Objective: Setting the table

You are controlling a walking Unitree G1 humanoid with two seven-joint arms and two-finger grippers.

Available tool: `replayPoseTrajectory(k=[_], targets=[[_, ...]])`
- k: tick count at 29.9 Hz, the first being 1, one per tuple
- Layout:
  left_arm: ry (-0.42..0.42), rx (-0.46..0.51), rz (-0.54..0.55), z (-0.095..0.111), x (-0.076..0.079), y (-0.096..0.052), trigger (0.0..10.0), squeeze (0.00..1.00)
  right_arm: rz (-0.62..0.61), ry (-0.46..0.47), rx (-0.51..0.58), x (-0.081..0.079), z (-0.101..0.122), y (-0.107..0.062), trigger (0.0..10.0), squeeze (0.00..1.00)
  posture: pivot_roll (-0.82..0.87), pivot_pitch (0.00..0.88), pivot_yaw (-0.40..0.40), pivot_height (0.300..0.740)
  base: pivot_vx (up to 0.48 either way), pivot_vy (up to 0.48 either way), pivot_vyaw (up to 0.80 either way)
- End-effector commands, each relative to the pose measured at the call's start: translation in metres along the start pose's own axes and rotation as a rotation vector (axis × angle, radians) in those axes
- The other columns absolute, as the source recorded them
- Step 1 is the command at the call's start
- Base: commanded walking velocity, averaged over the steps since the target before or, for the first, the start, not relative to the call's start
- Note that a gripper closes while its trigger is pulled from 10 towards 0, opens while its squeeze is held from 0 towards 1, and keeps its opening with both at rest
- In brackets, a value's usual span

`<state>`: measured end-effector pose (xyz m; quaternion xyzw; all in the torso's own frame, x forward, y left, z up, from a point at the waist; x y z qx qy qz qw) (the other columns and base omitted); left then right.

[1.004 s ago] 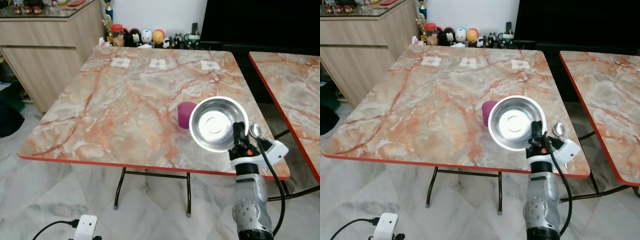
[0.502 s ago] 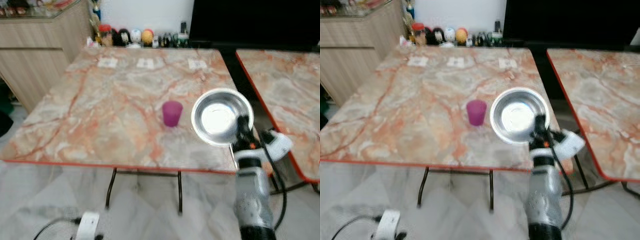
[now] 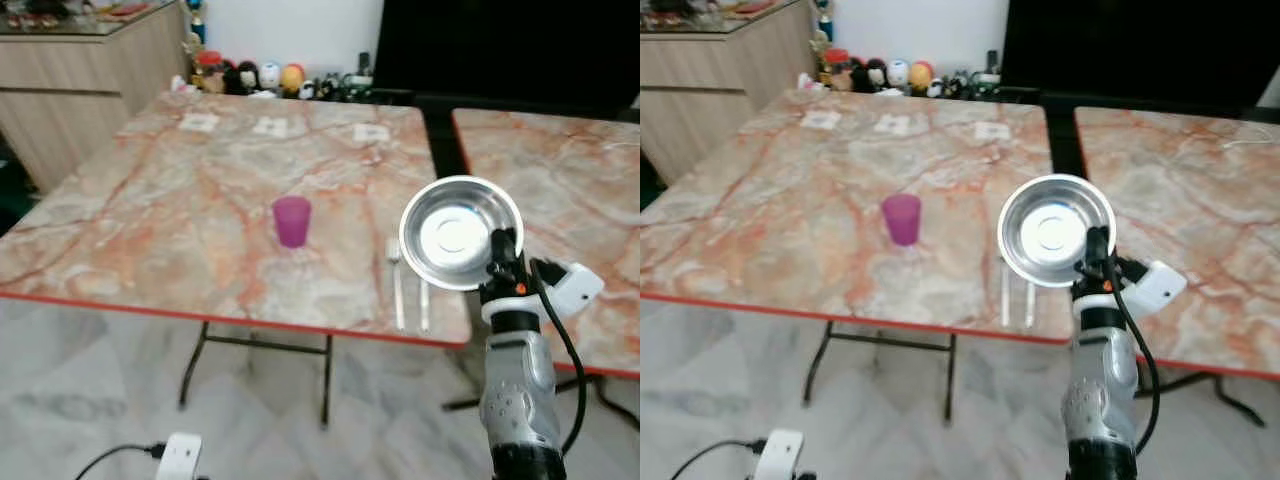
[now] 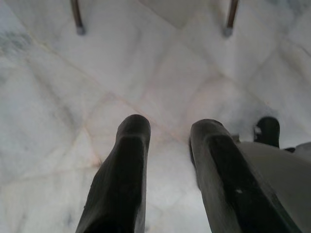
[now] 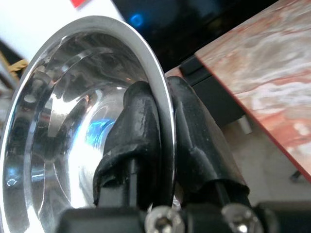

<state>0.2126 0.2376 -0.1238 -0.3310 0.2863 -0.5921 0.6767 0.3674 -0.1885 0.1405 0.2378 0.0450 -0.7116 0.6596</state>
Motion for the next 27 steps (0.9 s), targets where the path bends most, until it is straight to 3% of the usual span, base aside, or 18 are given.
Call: replayPoseTrajectory(k=[1, 16, 27], targets=[[0.008, -0.004, 0.001, 0.000, 0.001, 0.000, 10.0, 0.00, 0.004, -0.012, 0.025, 0.000, 0.009, 0.005, 10.0, 0.00, 0.09, 0.000, -0.028, 0.740, 0.000, -0.461, 0.00], [0.025, -0.003, 0.002, 0.003, -0.005, 0.000, 10.0, 0.00, -0.034, 0.006, 0.019, 0.006, 0.003, 0.001, 10.0, 0.00, 0.09, 0.004, 0.005, 0.740, 0.000, -0.461, 0.00], [0.026, 0.007, -0.011, 0.006, 0.001, 0.001, 10.0, 0.00, -0.067, -0.001, 0.043, 0.016, 0.011, 0.005, 10.0, 0.00, 0.09, 0.000, -0.003, 0.740, 0.000, -0.461, 0.00]])
Point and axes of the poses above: a point about 5 cm out from each wrist's last joint towards the gripper, its own y axis pointing out of the wrist towards the gripper, its own z axis along the axis of the wrist's last joint, x = y × z, the point moved 6 cm from there along y, pointing out of the wrist towards the gripper, and after that the axes turned 14 degrees about -y, right-handed, at the moved point
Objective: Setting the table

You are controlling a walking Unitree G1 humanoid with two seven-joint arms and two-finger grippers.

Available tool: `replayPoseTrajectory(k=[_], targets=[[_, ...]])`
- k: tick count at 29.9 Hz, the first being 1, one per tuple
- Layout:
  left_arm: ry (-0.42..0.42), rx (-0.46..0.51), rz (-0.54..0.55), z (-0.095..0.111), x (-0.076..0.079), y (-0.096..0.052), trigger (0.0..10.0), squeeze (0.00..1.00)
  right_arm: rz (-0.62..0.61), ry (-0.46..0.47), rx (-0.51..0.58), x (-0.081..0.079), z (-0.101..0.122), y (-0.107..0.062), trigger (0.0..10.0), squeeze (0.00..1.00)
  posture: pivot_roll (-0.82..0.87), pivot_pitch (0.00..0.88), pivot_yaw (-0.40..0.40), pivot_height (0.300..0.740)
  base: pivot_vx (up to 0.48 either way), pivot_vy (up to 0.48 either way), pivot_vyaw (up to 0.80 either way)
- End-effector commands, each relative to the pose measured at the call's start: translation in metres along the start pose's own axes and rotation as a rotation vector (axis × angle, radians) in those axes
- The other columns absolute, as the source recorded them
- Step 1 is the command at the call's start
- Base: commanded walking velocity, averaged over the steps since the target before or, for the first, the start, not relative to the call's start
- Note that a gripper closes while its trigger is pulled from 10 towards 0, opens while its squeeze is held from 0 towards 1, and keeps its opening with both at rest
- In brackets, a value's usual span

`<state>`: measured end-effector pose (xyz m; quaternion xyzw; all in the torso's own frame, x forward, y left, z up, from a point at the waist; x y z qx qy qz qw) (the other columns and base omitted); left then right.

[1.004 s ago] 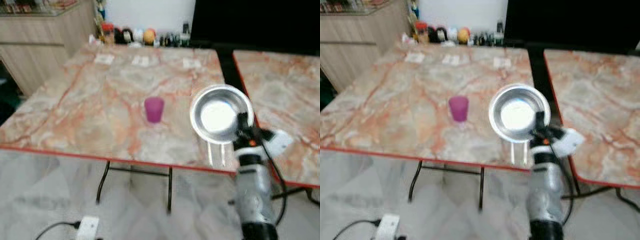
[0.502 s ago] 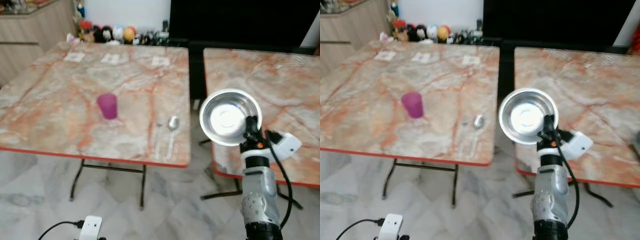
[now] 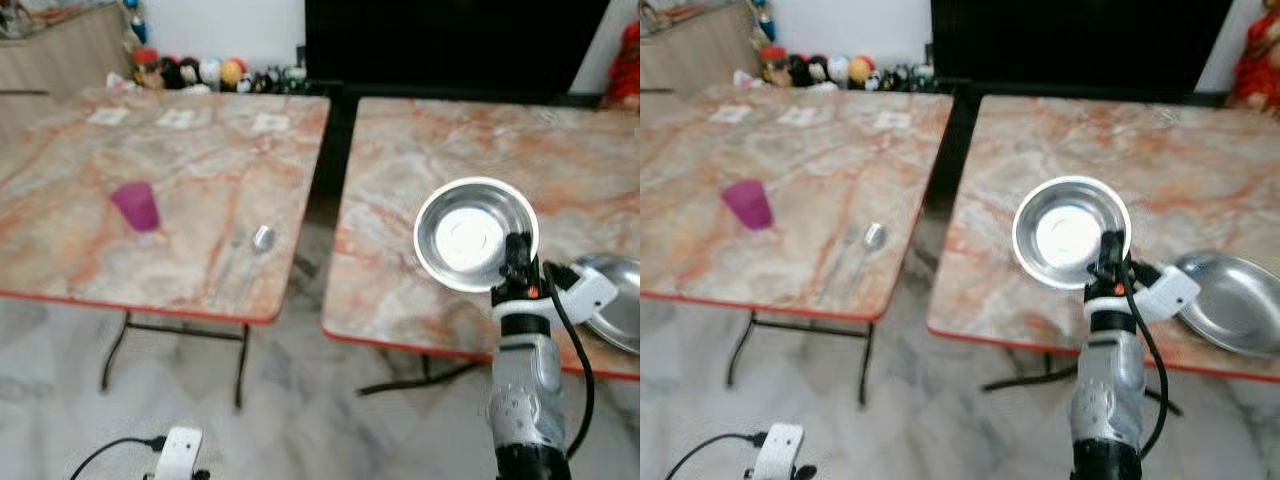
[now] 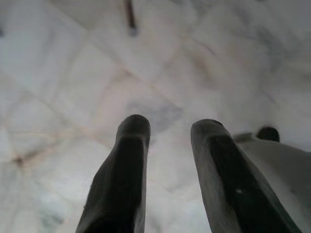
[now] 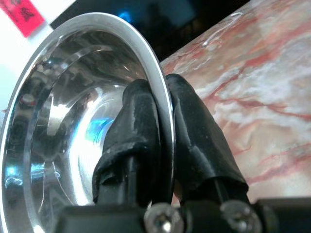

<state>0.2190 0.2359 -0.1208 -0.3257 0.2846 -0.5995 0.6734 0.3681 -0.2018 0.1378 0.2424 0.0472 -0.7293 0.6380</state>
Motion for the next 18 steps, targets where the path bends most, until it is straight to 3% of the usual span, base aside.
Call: replayPoseTrajectory(k=[1, 3, 7, 15, 18], targets=[[0.015, -0.004, 0.001, 0.000, -0.001, 0.000, 10.0, 0.00, -0.012, -0.004, 0.029, 0.003, 0.008, 0.003, 10.0, 0.00, 0.09, 0.000, -0.003, 0.740, 0.000, -0.458, 0.00], [0.018, -0.006, 0.006, -0.001, -0.002, 0.000, 10.0, 0.00, -0.037, -0.015, 0.042, 0.009, 0.012, 0.005, 10.0, 0.00, 0.09, 0.000, -0.003, 0.740, 0.000, -0.398, 0.00], [0.013, -0.010, 0.017, -0.002, -0.005, -0.001, 10.0, 0.00, -0.098, -0.015, 0.058, 0.023, 0.019, 0.008, 10.0, 0.00, 0.09, 0.000, -0.003, 0.740, 0.000, 0.000, 0.00], [-0.006, -0.002, 0.013, -0.001, -0.004, -0.001, 10.0, 0.00, -0.115, -0.023, 0.060, 0.027, 0.019, 0.008, 10.0, 0.00, 0.08, 0.000, -0.006, 0.740, 0.000, 0.000, 0.00], [-0.009, -0.005, 0.011, -0.001, -0.004, -0.001, 10.0, 0.00, -0.172, -0.035, 0.066, 0.038, 0.022, 0.007, 10.0, 0.00, 0.08, 0.000, -0.005, 0.740, 0.000, 0.000, 0.00]])
Point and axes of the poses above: a point about 5 cm out from each wrist's last joint towards the gripper, its own y axis pointing out of the wrist towards the gripper, its own z axis along the axis of the wrist's last joint, x = y × z, the point moved 6 cm from there along y, pointing out of the wrist towards the gripper, and after that the axes turned 14 degrees about -y, right-handed, at the moved point
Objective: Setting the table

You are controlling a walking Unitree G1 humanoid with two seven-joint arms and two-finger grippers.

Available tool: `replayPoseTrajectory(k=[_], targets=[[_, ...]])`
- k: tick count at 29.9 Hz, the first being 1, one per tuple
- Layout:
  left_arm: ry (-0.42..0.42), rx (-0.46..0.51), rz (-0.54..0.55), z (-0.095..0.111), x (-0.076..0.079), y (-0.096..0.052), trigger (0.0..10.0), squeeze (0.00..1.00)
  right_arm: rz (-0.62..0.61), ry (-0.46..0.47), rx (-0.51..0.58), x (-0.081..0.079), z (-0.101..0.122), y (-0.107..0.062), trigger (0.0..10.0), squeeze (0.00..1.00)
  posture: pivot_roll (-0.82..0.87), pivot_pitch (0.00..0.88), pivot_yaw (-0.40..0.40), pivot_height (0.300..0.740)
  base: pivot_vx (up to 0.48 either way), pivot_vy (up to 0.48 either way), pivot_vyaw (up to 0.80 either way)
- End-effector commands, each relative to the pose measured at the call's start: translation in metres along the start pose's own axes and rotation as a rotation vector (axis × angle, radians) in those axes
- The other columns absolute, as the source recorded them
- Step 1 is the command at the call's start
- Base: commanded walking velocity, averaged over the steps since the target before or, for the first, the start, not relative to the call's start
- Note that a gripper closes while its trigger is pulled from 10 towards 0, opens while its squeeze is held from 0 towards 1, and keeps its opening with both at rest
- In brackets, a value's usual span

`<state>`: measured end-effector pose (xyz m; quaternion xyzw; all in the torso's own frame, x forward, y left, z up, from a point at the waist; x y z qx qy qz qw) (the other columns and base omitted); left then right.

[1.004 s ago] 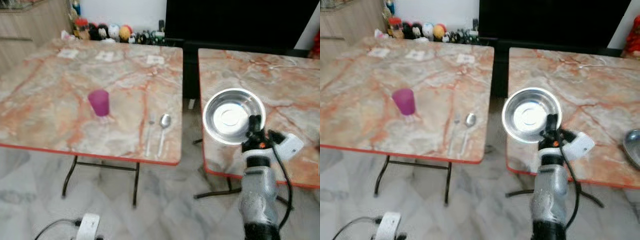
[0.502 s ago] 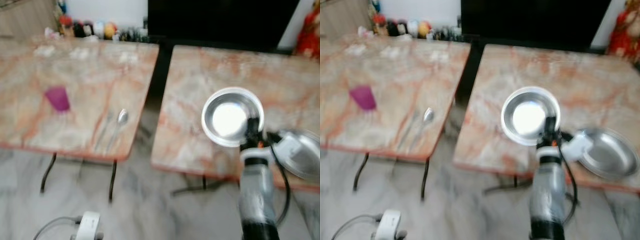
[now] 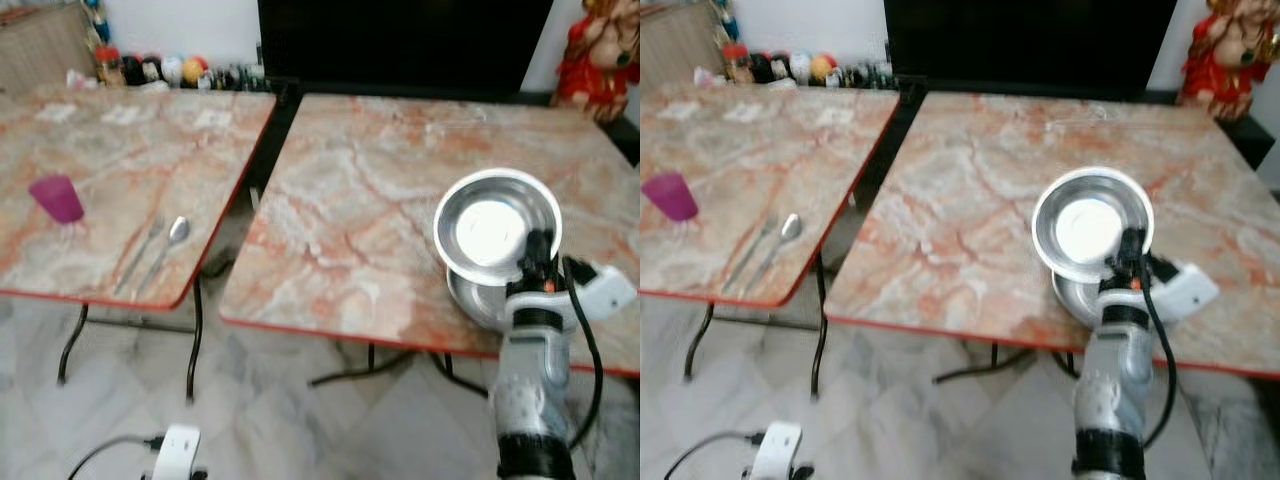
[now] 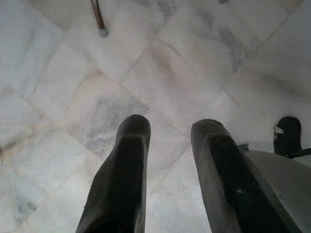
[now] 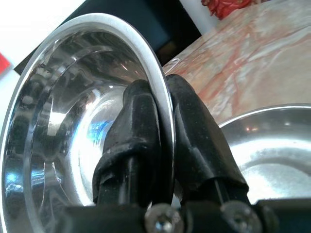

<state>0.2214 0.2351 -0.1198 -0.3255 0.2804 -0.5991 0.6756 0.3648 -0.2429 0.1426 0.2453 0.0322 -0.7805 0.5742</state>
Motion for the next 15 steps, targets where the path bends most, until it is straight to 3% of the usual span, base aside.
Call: replayPoseTrajectory(k=[1, 2, 4, 6, 8, 15], targets=[[-0.003, -0.012, 0.010, -0.004, -0.005, -0.001, 10.0, 0.00, -0.053, 0.002, 0.004, 0.008, 0.002, 0.003, 10.0, 0.00, 0.08, 0.000, -0.005, 0.740, 0.000, 0.000, 0.00], [-0.003, -0.014, 0.011, -0.004, -0.005, -0.001, 10.0, 0.00, -0.129, -0.001, 0.008, 0.022, 0.006, 0.005, 10.0, 0.00, 0.08, 0.000, -0.004, 0.740, 0.000, 0.000, 0.00], [-0.004, -0.015, 0.011, -0.004, -0.005, -0.001, 10.0, 0.00, -0.177, -0.009, 0.012, 0.030, 0.009, 0.006, 10.0, 0.00, 0.08, 0.000, -0.004, 0.740, 0.000, 0.000, 0.00], [-0.003, -0.017, 0.013, -0.005, -0.006, -0.001, 10.0, 0.00, -0.223, -0.077, -0.004, 0.041, 0.011, 0.008, 10.0, 0.00, 0.08, 0.000, -0.004, 0.740, 0.000, 0.000, 0.00], [0.001, -0.021, 0.017, -0.006, -0.008, -0.002, 10.0, 0.00, -0.237, -0.108, -0.002, 0.043, 0.015, 0.008, 10.0, 0.00, 0.08, 0.000, -0.003, 0.740, 0.000, 0.000, 0.00], [0.000, -0.020, 0.019, -0.005, -0.009, -0.002, 10.0, 0.00, -0.318, -0.075, -0.048, 0.046, 0.009, 0.001, 10.0, 0.00, 0.08, 0.000, -0.002, 0.740, 0.000, 0.000, 0.00]])
Point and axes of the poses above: a point about 5 cm out from each wrist's last joint towards the gripper, its own y axis pointing out of the wrist towards the gripper, its own z axis along the axis of the wrist's last joint, x = y × z, the point moved 6 cm from there along y, pointing out of the wrist towards the gripper, and after that the axes turned 14 degrees about -y, right-handed, at the moved point
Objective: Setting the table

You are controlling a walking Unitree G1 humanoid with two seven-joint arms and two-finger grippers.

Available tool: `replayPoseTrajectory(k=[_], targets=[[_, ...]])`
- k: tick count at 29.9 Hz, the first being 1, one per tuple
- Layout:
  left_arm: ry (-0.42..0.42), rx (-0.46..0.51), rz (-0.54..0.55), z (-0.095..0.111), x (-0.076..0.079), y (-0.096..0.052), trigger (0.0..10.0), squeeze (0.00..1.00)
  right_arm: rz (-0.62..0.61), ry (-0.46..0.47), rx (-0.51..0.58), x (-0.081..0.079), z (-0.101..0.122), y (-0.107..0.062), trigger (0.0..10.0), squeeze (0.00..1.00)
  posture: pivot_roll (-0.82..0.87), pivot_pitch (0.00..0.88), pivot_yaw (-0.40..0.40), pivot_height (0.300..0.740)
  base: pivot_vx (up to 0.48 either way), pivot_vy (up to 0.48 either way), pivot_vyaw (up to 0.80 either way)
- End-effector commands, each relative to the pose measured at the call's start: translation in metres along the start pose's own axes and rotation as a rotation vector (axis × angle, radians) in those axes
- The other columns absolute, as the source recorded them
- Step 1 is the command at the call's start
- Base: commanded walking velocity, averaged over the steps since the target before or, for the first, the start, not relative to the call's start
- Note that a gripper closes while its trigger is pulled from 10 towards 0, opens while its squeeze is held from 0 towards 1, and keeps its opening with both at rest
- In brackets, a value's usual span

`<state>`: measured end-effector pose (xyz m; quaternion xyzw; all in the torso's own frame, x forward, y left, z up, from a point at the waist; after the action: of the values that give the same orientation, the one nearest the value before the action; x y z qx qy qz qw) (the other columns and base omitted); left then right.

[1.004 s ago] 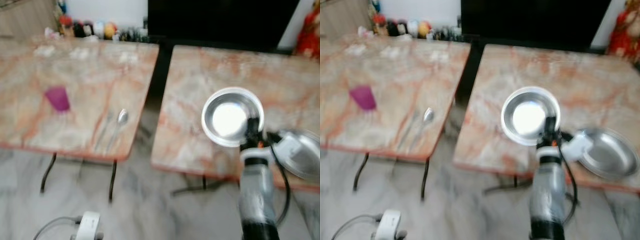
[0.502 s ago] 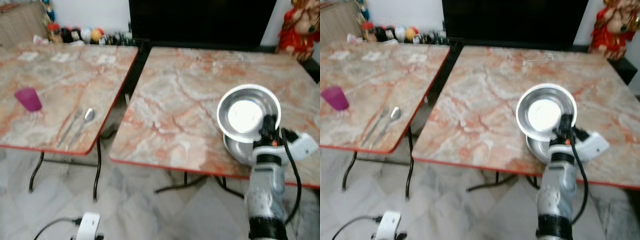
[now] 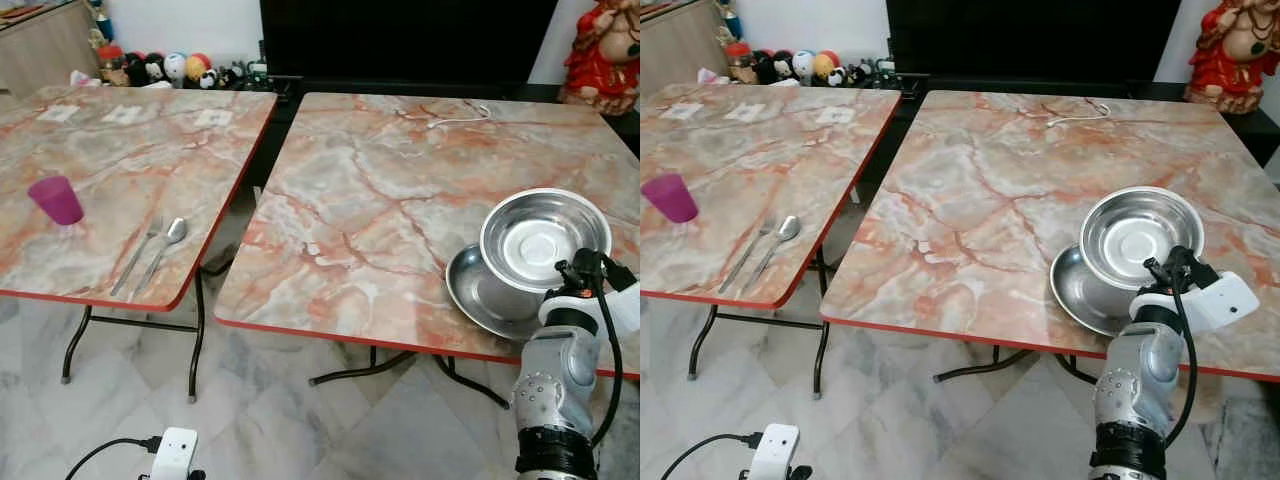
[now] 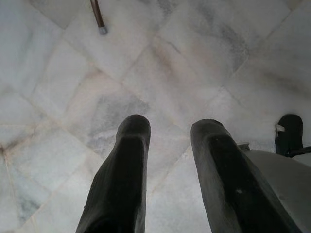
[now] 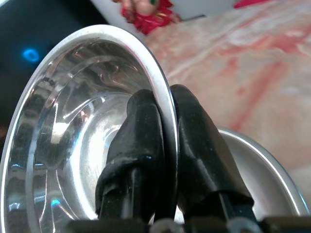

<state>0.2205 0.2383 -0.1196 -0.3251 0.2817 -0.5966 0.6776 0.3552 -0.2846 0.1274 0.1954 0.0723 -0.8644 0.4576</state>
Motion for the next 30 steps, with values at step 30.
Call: replayPoseTrajectory(k=[30], targets=[[0.000, -0.015, 0.008, -0.003, -0.006, -0.001, 10.0, 0.00, -0.138, 0.058, -0.150, 0.002, -0.022, -0.006, 10.0, 0.00, 0.09, 0.000, -0.001, 0.740, 0.000, 0.000, 0.00]])
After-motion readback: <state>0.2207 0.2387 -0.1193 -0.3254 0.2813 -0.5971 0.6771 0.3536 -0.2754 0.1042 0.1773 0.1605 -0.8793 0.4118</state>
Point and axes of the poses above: a point about 5 cm out from each wrist's last joint towards the gripper, its own y axis pointing out of the wrist towards the gripper, its own z axis along the axis of the wrist's last joint, x = y × z, the point moved 6 cm from there along y, pointing out of the wrist towards the gripper, and after that the axes turned 14 degrees about -y, right-handed, at the moved point
